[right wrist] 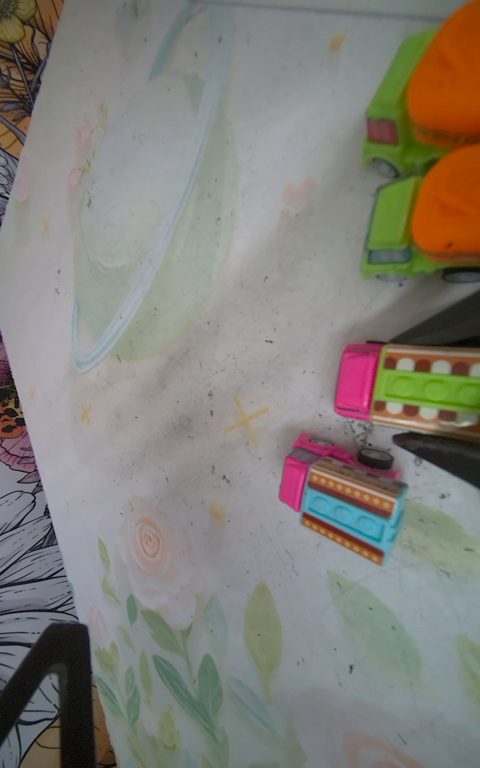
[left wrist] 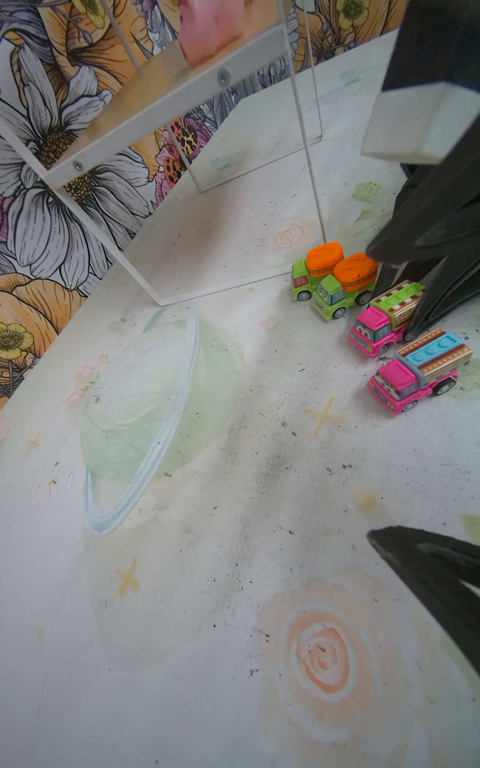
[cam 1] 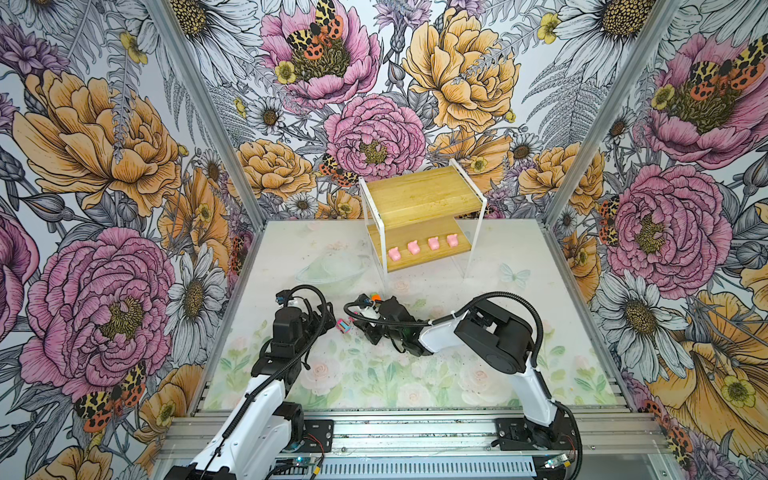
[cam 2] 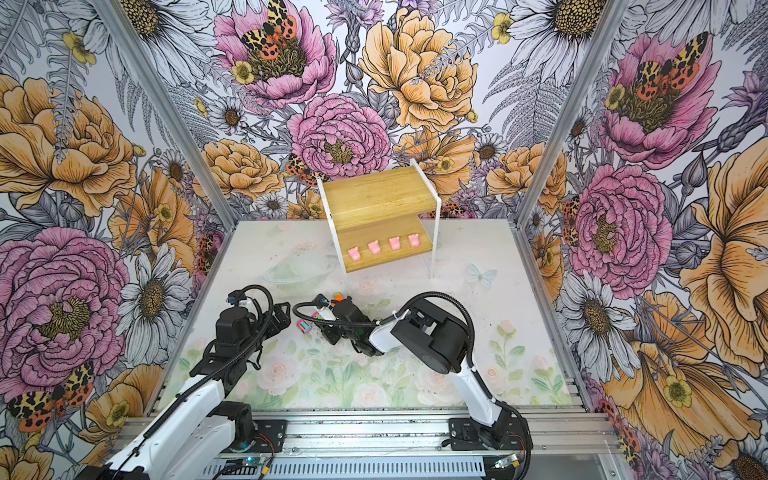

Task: Place and organize the plastic toys onto the shelf
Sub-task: 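Grasp the pink-and-green truck with the right gripper and lift it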

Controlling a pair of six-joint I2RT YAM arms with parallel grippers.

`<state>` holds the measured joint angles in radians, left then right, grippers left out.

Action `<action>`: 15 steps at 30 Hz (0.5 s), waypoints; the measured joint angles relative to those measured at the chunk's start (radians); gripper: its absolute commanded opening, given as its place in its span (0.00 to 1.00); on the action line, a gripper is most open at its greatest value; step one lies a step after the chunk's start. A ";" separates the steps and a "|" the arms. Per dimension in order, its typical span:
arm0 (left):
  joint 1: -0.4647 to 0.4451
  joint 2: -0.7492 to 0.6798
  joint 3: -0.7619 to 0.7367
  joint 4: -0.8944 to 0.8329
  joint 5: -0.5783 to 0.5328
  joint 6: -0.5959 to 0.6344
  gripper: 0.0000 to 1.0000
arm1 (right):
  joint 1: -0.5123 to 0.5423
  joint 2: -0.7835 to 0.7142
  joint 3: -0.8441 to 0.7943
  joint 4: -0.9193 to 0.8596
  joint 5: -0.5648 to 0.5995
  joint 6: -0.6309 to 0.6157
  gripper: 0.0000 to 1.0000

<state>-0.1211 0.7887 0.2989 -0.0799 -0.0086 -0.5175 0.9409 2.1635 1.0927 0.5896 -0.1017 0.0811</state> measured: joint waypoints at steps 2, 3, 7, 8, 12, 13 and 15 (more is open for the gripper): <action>0.000 0.001 0.000 0.002 0.000 0.000 0.99 | -0.001 -0.027 -0.023 -0.006 0.000 0.000 0.22; 0.000 0.002 0.000 0.002 0.000 0.000 0.99 | -0.002 -0.045 -0.036 -0.010 0.000 0.000 0.22; 0.000 0.002 0.000 0.002 0.003 0.000 0.99 | -0.006 -0.161 -0.103 -0.050 -0.001 -0.003 0.21; 0.000 0.002 0.000 0.002 0.003 0.000 0.99 | -0.006 -0.194 -0.117 -0.067 -0.002 -0.007 0.21; 0.001 0.003 0.000 0.004 0.004 0.000 0.99 | -0.018 -0.385 -0.170 -0.157 -0.009 -0.019 0.21; 0.002 0.005 0.000 0.007 0.005 0.000 0.99 | -0.022 -0.436 -0.177 -0.186 -0.012 -0.020 0.21; 0.002 0.012 0.000 0.011 0.008 0.000 0.99 | -0.038 -0.556 -0.180 -0.258 -0.019 -0.023 0.21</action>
<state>-0.1192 0.8009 0.2989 -0.0685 -0.0006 -0.5179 0.9028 1.6073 0.9131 0.3313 -0.1207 0.0578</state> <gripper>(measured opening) 0.988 0.292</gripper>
